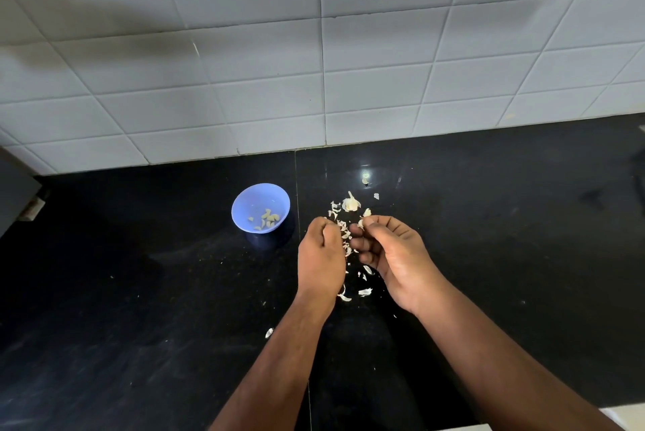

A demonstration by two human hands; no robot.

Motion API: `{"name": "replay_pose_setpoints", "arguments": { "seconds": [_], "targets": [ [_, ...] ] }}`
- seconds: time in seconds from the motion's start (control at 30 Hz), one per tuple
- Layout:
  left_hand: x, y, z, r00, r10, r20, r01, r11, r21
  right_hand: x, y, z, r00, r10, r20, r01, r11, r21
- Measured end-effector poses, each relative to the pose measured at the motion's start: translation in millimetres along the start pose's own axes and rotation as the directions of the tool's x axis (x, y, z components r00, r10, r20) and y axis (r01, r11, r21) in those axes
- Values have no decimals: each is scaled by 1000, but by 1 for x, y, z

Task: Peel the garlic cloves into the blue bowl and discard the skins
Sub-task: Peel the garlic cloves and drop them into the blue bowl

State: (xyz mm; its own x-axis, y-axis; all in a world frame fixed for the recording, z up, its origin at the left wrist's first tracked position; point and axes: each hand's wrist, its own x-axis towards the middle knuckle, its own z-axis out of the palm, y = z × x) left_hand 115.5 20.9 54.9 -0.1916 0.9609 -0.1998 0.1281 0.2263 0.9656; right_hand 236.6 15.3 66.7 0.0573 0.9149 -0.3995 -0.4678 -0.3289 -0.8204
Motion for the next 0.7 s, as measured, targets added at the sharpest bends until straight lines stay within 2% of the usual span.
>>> {"name": "replay_pose_setpoints", "arguments": {
  "seconds": [0.13, 0.27, 0.47, 0.6, 0.7],
  "targets": [
    [1, -3, -4, 1000, 10, 1, -10, 999, 36, 0, -1, -2, 998, -65, -23, 63, 995, -78],
    [2, -5, -5, 999, 23, 24, -25, 997, 80, -1, -2, -6, 991, -132, 11, 132, 981, -142],
    [-5, 2, -3, 995, 33, 90, -26, 997, -74, -6, -5, -7, 973, -229, 28, 226, 925, -304],
    [-6, 5, -3, 995, 39, 90, -31, 996, -88, -9, -6, -10, 957, -284, 50, 279, 870, -407],
    [-6, 4, -3, 996, 12, 93, -1, 994, -113, -10, -5, -10, 953, -297, 61, 295, 860, -416]
  ]
}}
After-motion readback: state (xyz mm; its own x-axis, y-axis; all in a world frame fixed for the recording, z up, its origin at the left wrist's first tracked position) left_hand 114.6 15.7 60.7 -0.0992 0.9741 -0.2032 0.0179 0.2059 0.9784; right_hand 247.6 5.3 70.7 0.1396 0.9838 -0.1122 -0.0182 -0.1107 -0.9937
